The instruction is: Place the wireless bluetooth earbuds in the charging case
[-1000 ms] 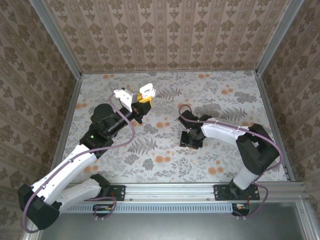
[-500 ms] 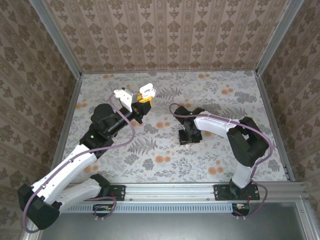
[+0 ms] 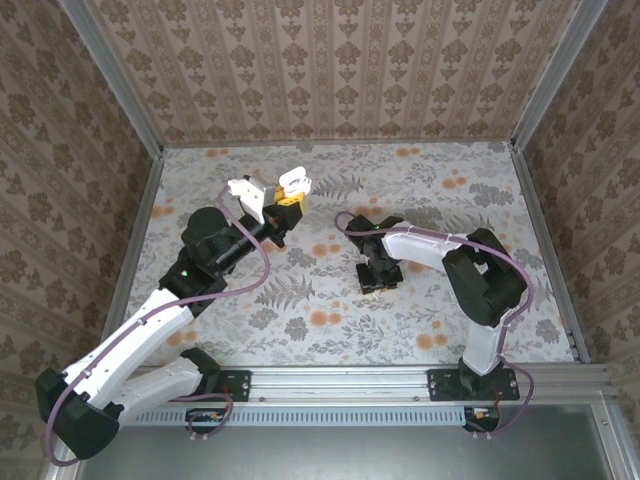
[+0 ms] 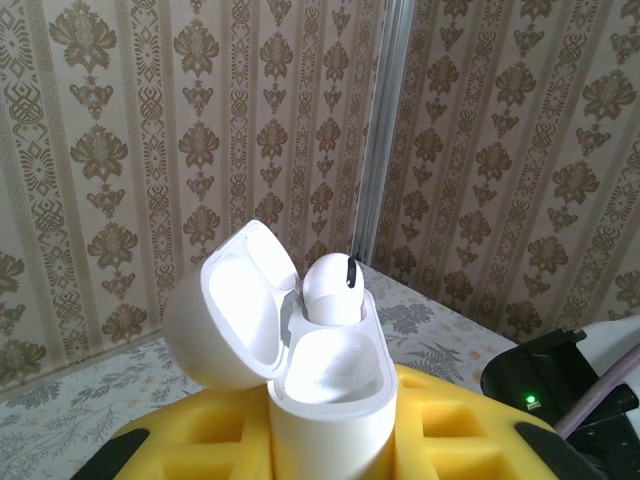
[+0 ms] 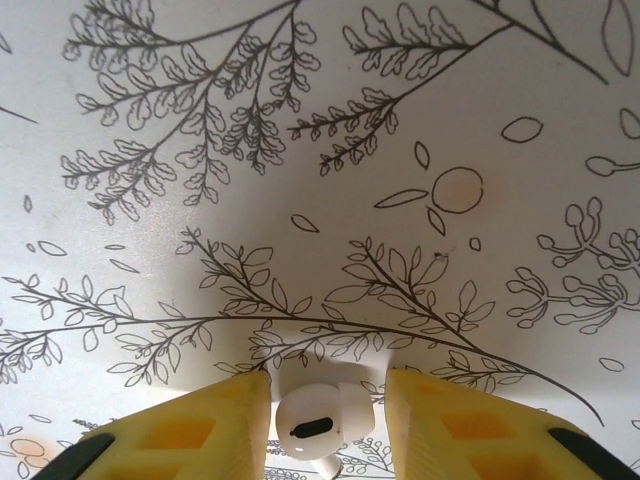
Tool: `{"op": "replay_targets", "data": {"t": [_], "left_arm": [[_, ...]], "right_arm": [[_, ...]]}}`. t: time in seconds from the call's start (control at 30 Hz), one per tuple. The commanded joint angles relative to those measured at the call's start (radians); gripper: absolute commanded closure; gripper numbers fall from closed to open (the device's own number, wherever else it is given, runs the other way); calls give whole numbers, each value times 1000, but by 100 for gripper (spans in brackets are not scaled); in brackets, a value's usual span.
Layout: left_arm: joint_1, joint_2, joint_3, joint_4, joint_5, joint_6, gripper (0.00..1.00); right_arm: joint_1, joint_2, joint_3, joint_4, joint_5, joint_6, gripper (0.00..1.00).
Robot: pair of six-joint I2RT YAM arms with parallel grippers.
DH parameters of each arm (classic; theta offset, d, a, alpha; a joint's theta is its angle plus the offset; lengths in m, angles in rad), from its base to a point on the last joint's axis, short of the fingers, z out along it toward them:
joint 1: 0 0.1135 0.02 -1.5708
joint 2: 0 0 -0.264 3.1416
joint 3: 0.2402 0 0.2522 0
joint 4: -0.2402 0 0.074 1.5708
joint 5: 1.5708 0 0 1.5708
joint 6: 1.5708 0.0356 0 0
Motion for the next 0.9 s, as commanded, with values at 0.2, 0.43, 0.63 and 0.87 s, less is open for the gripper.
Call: {"op": "replay_targets", "data": {"t": [0.2, 0.43, 0.63, 0.87], "left_arm": [[3, -8, 0, 26, 5, -13, 75], [4, -13, -11, 23, -1, -9, 75], [4, -10, -11, 25, 0, -11, 75], [4, 6, -9, 31, 5, -14, 75]], "right_arm": [[6, 17, -2, -10, -30, 7, 64], [6, 35, -25, 15, -31, 15, 67], [6, 23, -42, 29, -28, 17, 68], [3, -32, -30, 22, -16, 22, 69]]}}
